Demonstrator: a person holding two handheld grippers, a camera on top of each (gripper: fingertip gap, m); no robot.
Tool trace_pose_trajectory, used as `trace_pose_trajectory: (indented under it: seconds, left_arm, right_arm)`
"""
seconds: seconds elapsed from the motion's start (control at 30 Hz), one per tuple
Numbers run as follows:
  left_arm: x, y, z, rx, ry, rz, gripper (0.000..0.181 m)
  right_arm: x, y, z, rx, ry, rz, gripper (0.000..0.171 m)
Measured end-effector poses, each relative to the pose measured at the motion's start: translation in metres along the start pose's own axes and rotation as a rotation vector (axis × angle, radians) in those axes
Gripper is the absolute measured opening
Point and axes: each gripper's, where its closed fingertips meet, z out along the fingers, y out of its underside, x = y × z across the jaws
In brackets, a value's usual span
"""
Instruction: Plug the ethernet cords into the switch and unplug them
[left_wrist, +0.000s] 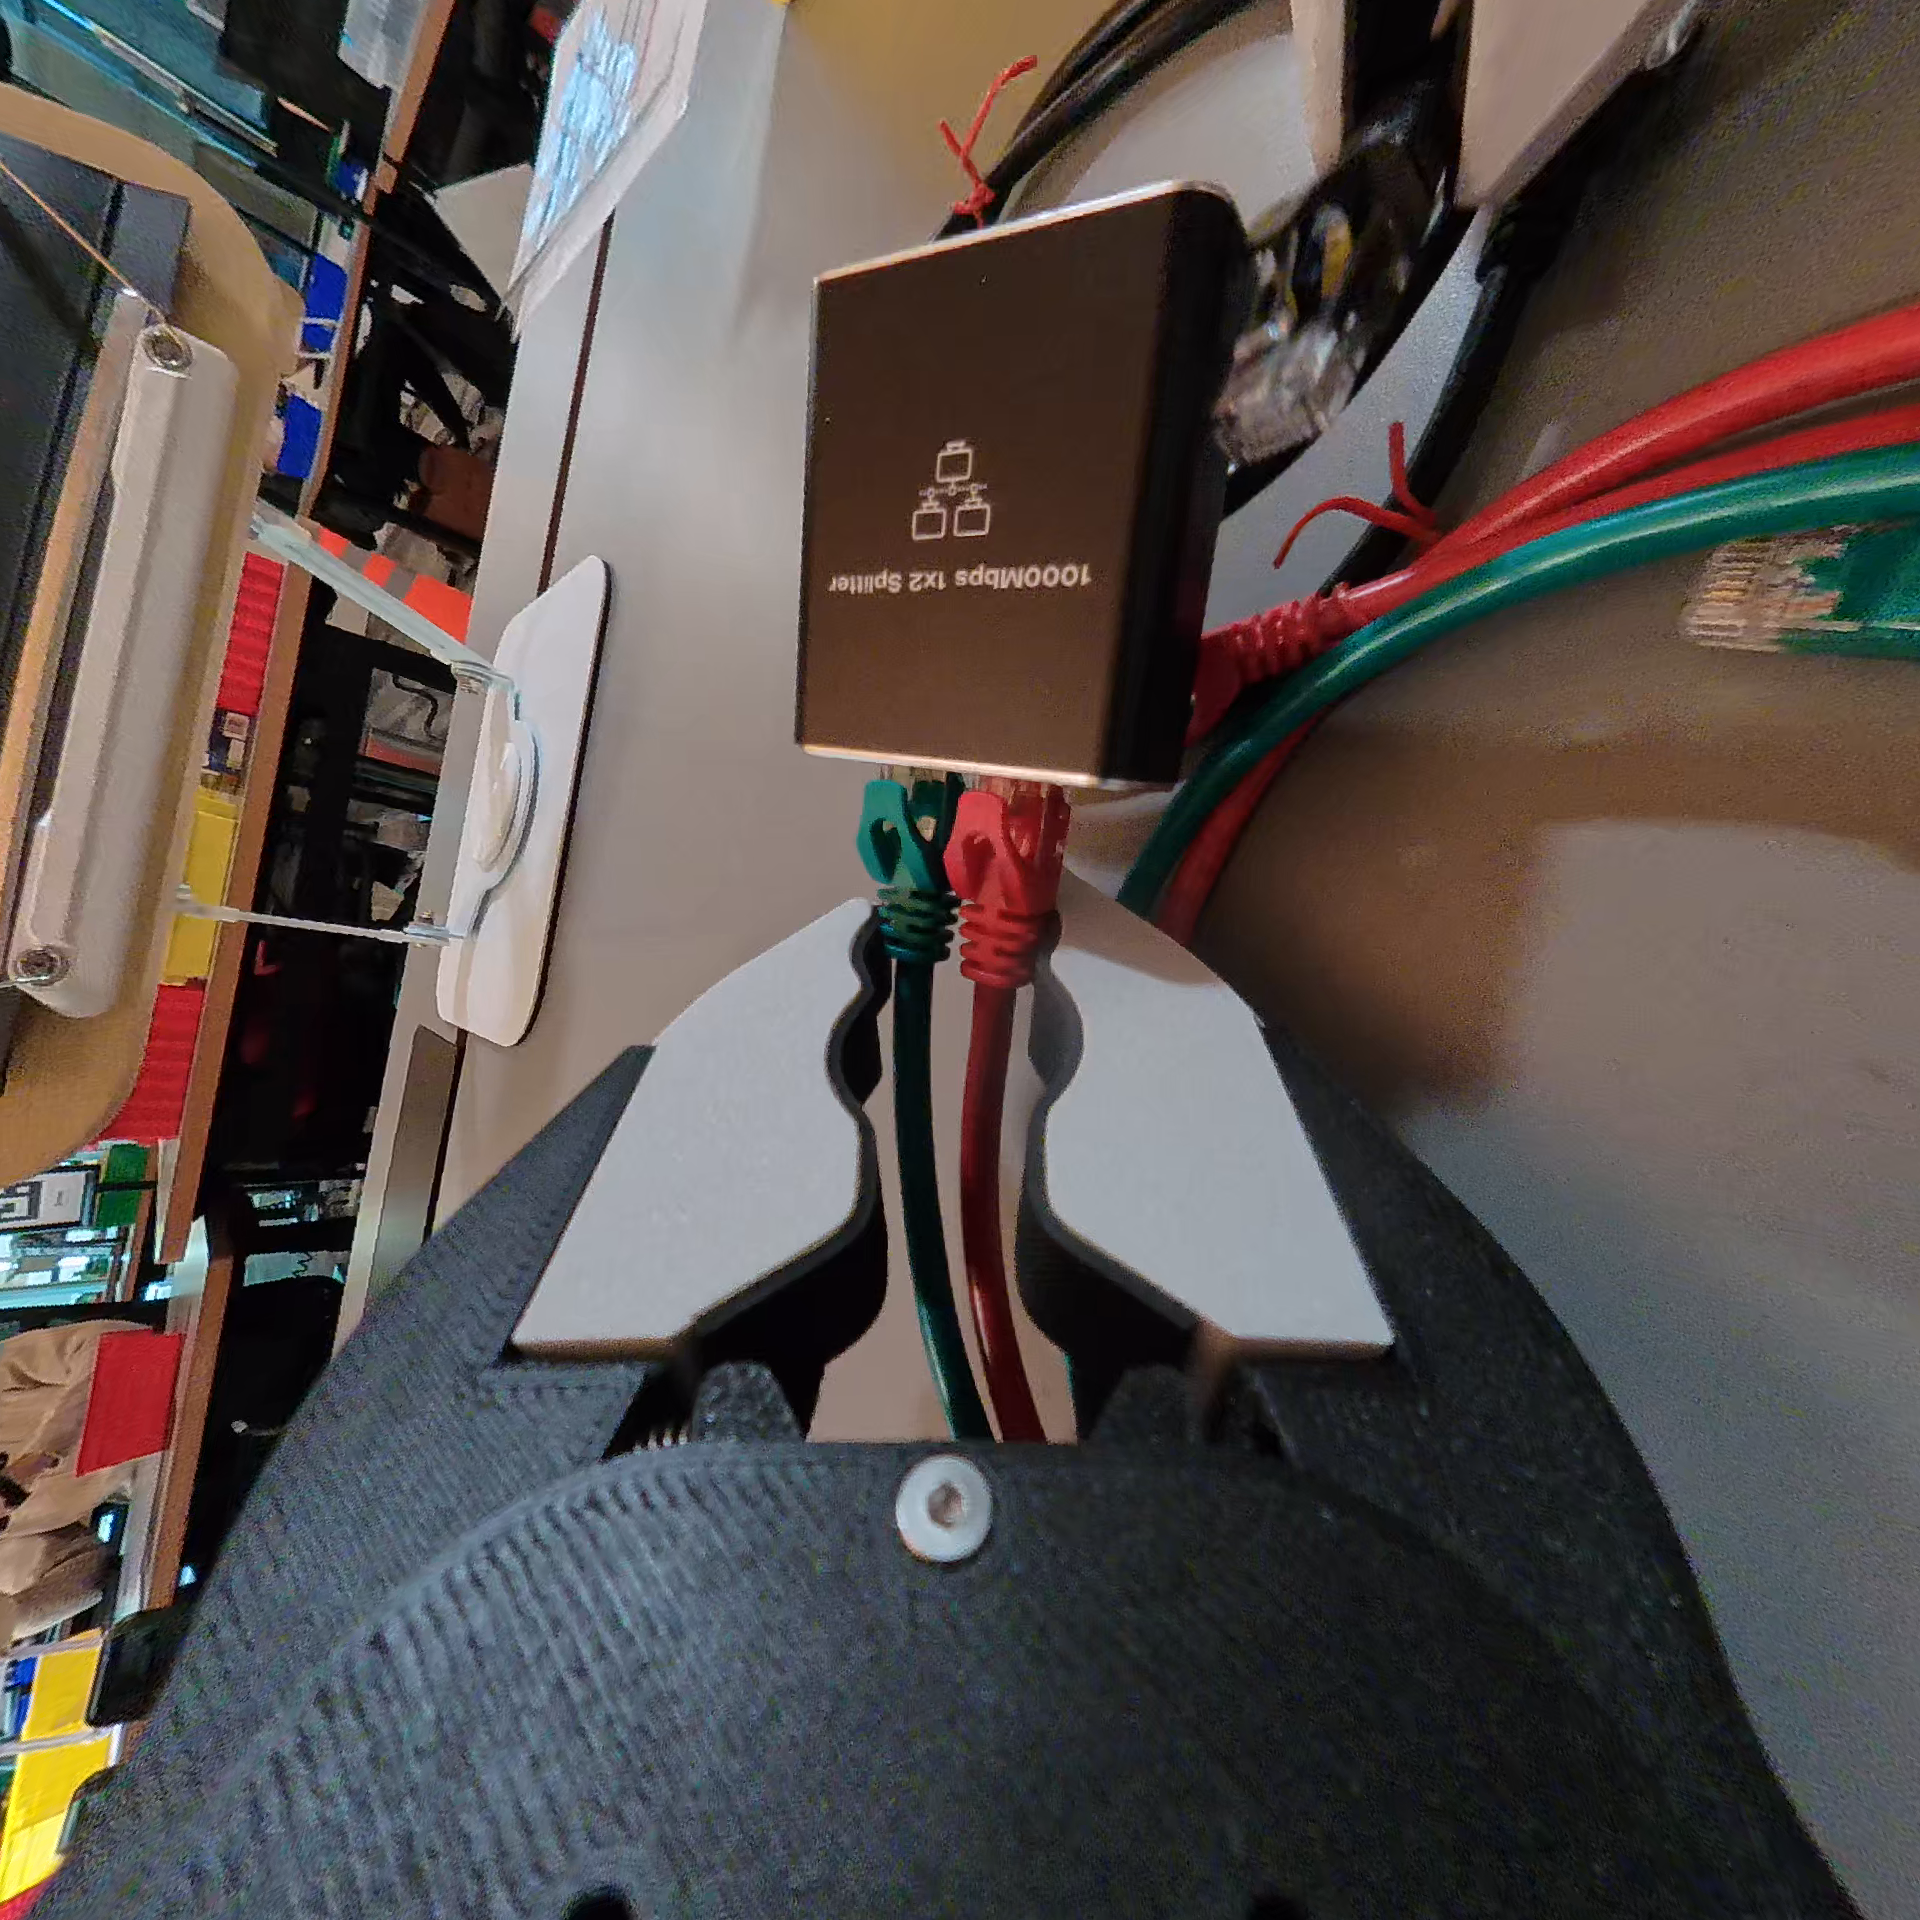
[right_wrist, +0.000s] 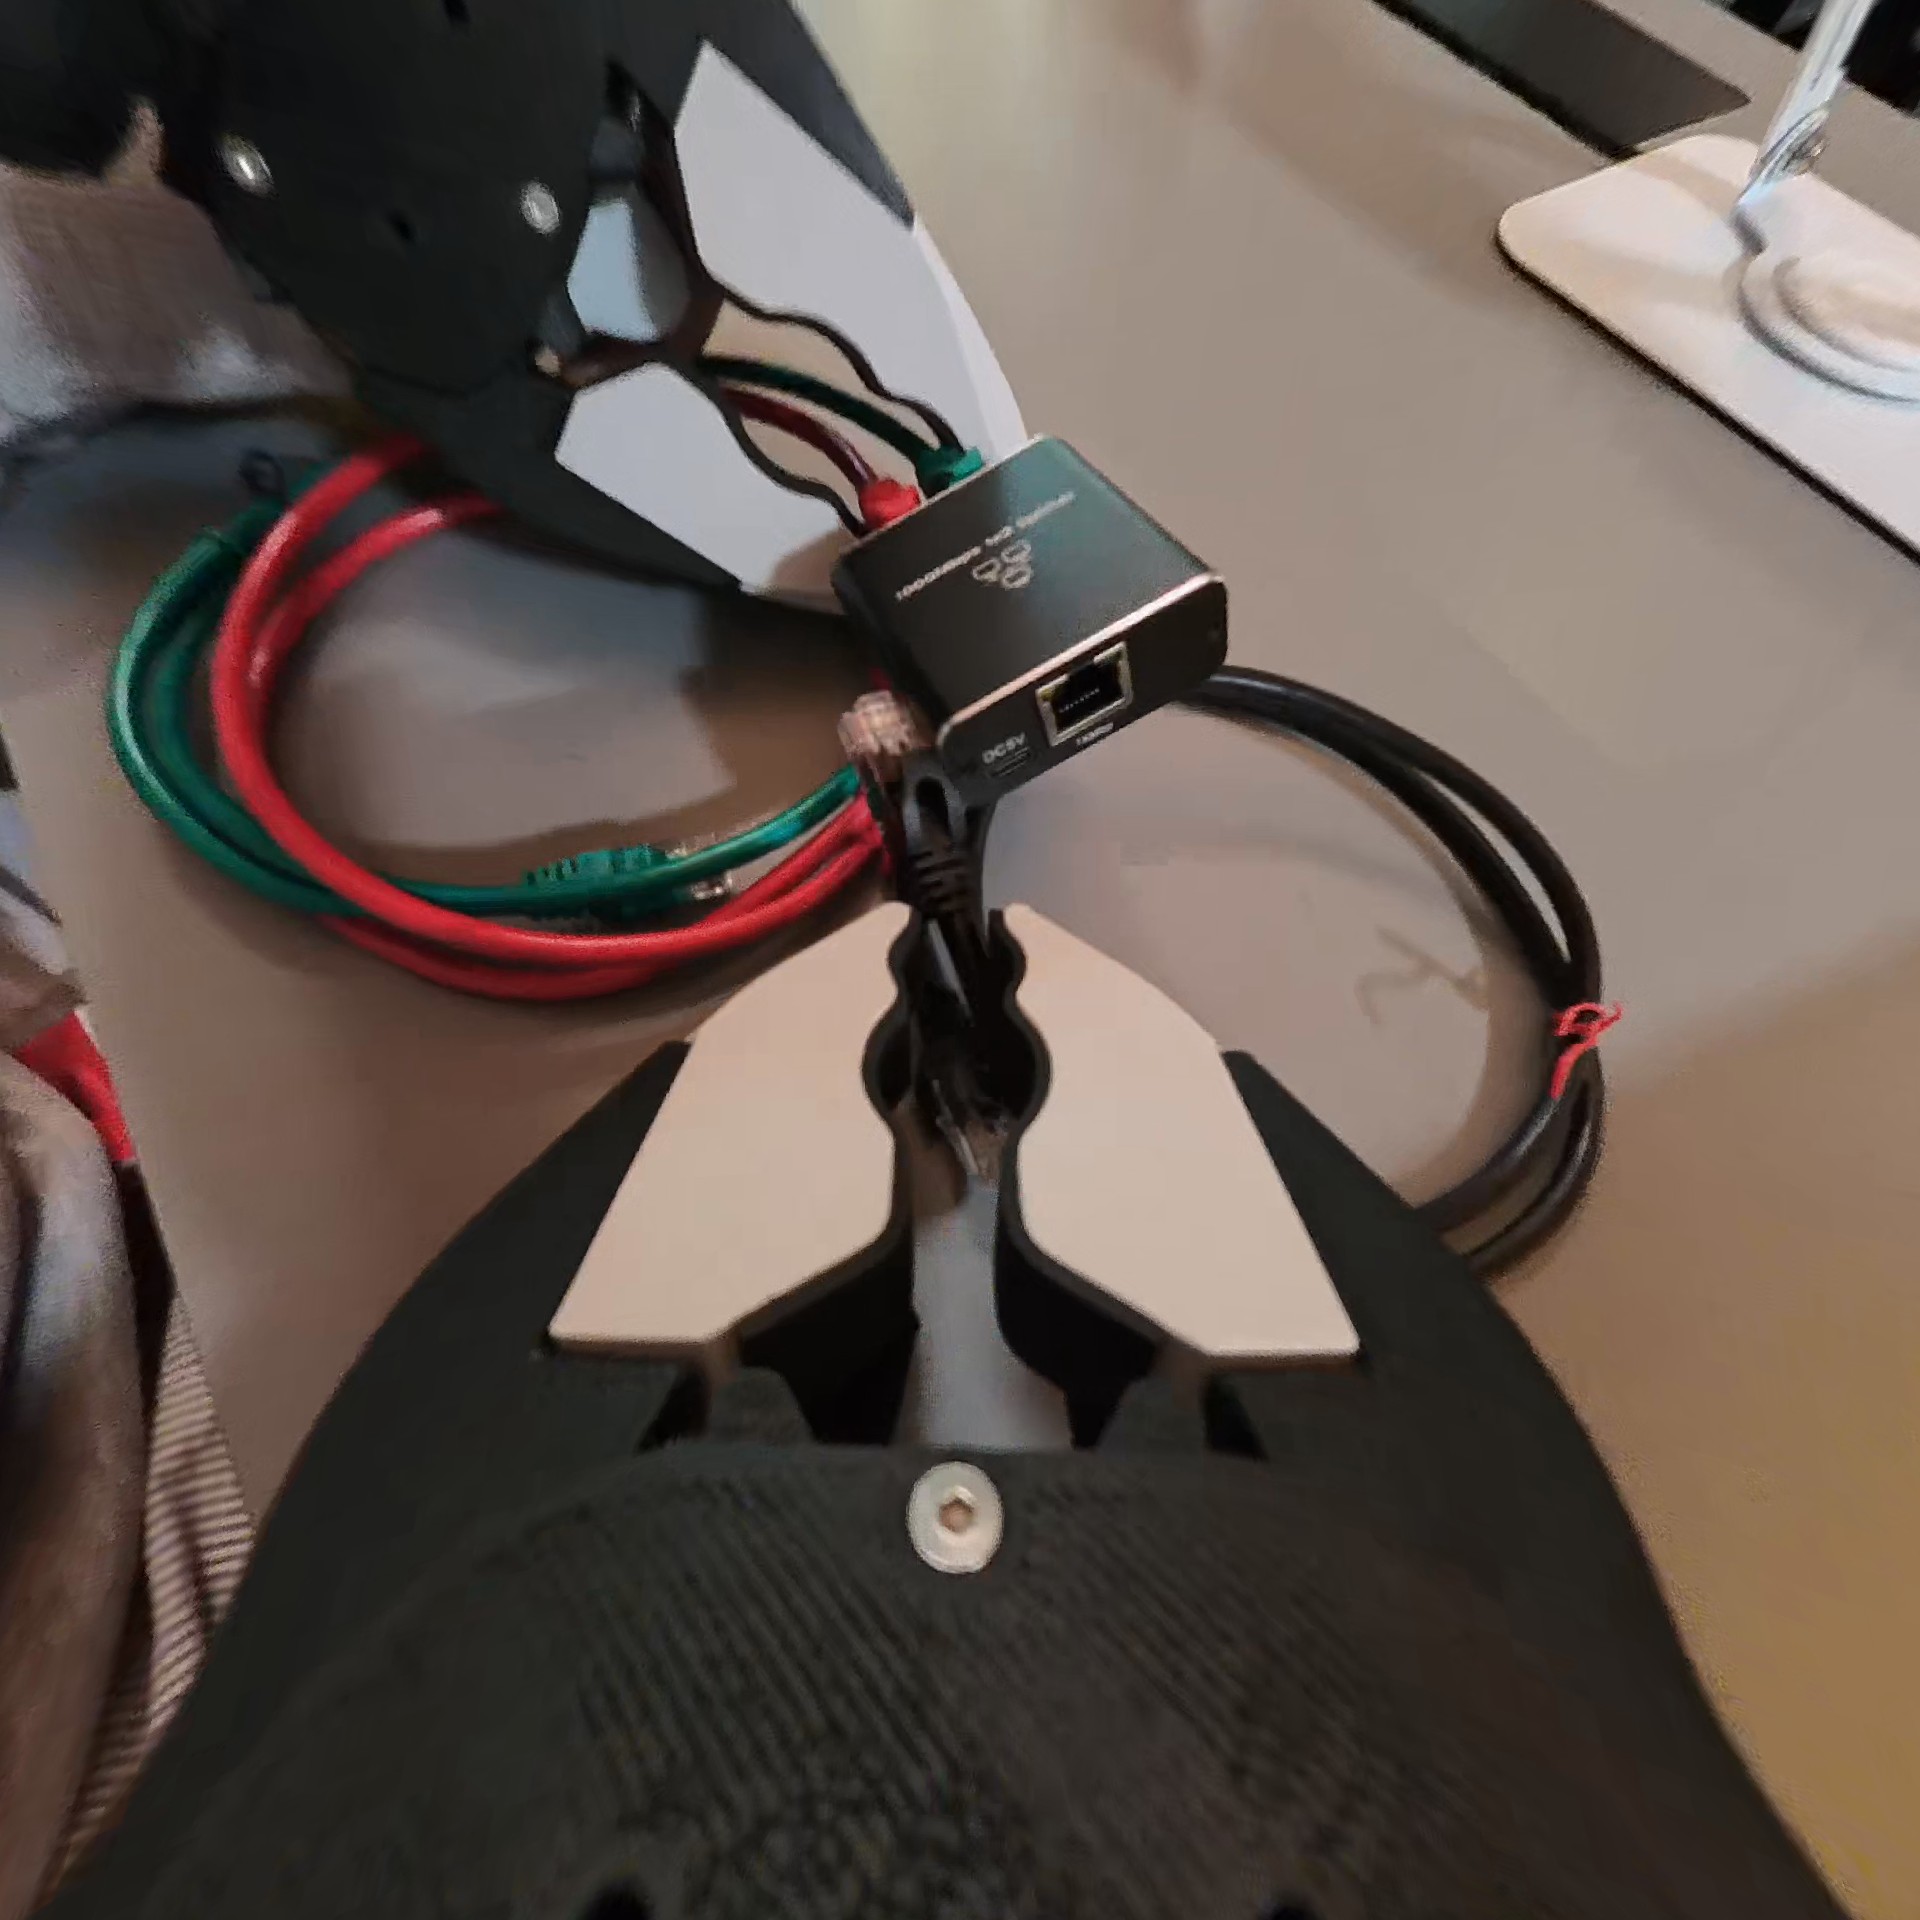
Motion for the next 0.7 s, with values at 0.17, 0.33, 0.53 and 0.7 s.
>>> trace_pose_trajectory:
  seconds: [0.17, 0.33, 0.53, 0.7]
  left_arm:
    - [0.000, 0.000, 0.000, -0.002, -0.002, 0.002, 0.026]
    - [0.000, 0.000, 0.000, 0.003, 0.001, 0.003, 0.026]
    - [0.000, 0.001, 0.001, 0.002, 0.000, 0.007, 0.026]
    - [-0.001, 0.001, 0.001, -0.001, -0.001, 0.010, 0.026]
  right_arm:
    - [0.003, -0.008, -0.009, 0.076, -0.027, 0.011, 0.011]
    - [0.026, -0.021, -0.024, 0.156, 0.110, -0.023, 0.008]
    - [0.048, -0.005, -0.022, -0.086, 0.450, -0.464, 0.006]
    - [0.041, -0.004, -0.017, -0.291, 0.652, -0.962, 0.006]
